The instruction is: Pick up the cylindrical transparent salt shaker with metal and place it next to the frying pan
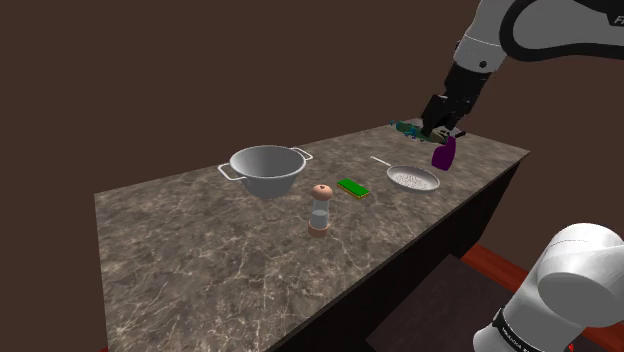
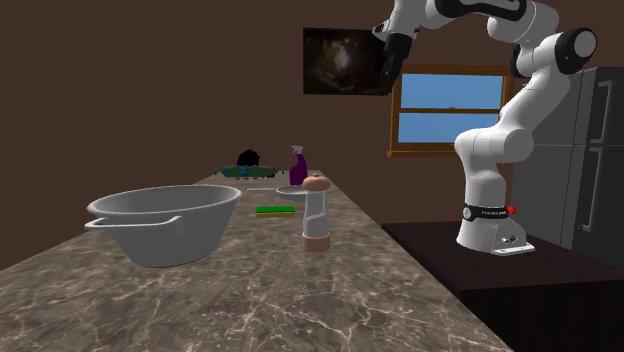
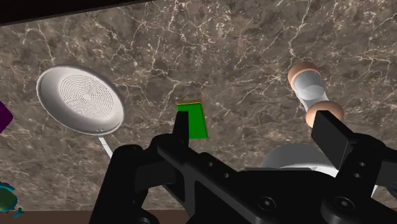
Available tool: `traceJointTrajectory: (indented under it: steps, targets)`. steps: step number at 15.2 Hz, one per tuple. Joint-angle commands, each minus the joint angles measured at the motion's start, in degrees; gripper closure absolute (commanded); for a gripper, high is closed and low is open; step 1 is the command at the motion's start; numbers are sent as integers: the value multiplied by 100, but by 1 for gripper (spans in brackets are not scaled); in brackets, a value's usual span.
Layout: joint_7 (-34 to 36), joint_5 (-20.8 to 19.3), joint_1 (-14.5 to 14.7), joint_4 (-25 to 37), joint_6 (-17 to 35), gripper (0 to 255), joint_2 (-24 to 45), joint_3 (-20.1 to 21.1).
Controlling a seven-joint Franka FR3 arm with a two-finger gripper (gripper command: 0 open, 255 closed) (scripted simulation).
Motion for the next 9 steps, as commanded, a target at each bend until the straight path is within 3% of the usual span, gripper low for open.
traceJointTrajectory:
  steps: [1,9]
  targets:
    - [0,0,0,0,0,0,0,0]
    - [301,234,157,148,971,0,1412,250]
